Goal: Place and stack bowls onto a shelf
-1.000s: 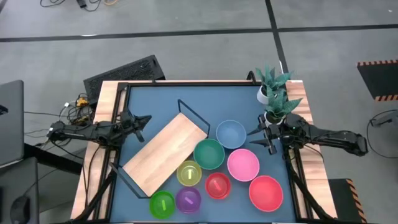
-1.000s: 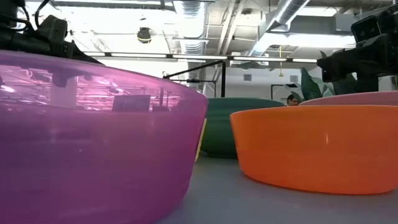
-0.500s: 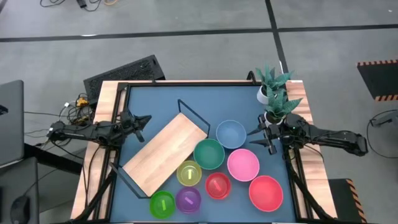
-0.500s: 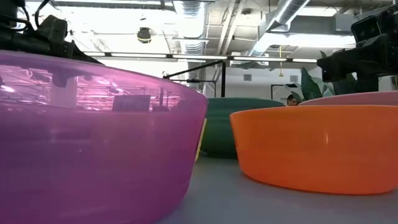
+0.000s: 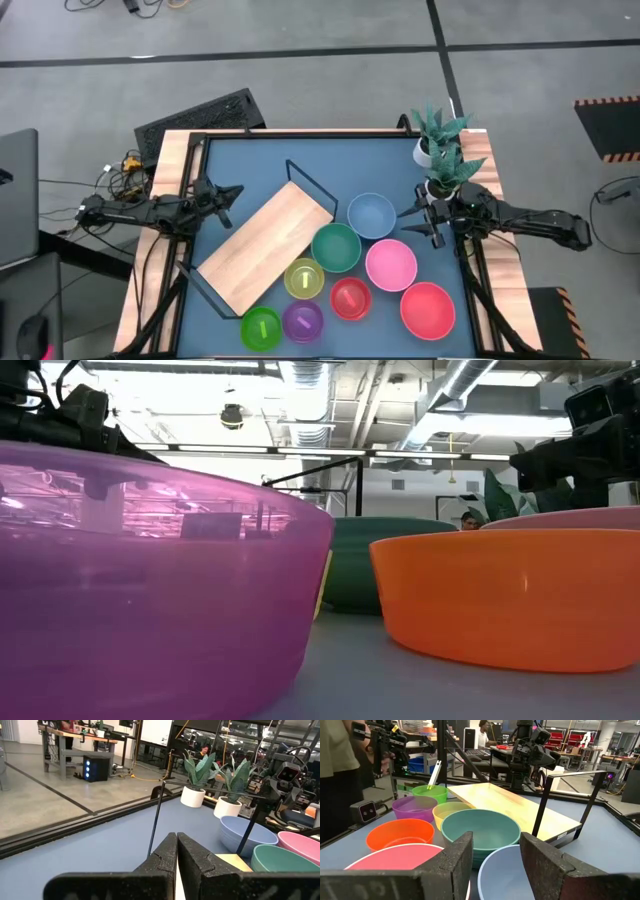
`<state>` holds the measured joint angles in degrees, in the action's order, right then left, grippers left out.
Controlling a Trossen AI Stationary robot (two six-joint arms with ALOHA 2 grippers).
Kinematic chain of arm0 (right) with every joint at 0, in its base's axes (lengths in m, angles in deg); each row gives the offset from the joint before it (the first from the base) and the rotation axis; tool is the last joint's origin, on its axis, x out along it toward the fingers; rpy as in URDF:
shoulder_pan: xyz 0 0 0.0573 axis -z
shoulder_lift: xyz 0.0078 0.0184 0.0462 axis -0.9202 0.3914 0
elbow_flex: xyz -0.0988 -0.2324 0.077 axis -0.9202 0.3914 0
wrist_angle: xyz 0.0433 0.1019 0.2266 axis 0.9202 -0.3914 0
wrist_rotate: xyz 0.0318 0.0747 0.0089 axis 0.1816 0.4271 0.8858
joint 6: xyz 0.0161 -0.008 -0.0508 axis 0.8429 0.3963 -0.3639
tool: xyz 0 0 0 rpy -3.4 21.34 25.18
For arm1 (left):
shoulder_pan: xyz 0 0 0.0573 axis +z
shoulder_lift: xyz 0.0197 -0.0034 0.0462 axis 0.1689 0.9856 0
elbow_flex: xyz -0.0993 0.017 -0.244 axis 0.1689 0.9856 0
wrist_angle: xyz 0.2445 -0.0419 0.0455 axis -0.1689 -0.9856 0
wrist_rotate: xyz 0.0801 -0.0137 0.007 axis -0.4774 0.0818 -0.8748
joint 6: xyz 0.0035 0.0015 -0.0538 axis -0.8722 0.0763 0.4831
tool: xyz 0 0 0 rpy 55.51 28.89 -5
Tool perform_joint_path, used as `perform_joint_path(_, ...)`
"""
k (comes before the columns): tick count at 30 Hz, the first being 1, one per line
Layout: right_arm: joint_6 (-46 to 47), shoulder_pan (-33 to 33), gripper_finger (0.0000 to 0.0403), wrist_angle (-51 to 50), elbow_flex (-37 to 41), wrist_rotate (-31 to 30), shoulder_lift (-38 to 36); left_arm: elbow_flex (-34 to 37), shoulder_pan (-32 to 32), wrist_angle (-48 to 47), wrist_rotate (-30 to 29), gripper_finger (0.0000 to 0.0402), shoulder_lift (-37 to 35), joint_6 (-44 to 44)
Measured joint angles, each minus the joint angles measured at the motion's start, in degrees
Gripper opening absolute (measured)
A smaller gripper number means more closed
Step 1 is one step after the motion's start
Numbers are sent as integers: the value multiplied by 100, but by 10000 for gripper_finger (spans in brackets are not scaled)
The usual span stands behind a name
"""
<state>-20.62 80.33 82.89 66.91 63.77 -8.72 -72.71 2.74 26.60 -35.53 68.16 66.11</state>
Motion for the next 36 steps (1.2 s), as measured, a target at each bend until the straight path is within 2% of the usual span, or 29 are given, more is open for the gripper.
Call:
perform_joint_path(8,-2,1,189,0,-1,0,-2,-2,2,0,0,0,2,317)
perform_joint_path(13,0,1,189,1,-1,0,-1,-2,1,0,0,0,0,1149)
perform_joint_path(18,-1,2,189,0,-1,1,-2,0,2,6,4,0,0,1440)
perform_joint_path(24,-2,1,189,2,-1,0,-2,0,2,27,35,0,0,2608)
perform_joint_path(27,-2,0,189,0,-2,0,-2,15,1,544,-106,1,2,2995)
perform_joint_path(30,-2,0,189,2,-1,2,-2,9,2,1138,0,11,-1,2938)
perform_joint_path(36,-1,0,189,1,-2,0,-2,7,2,2661,132,67,2,2485)
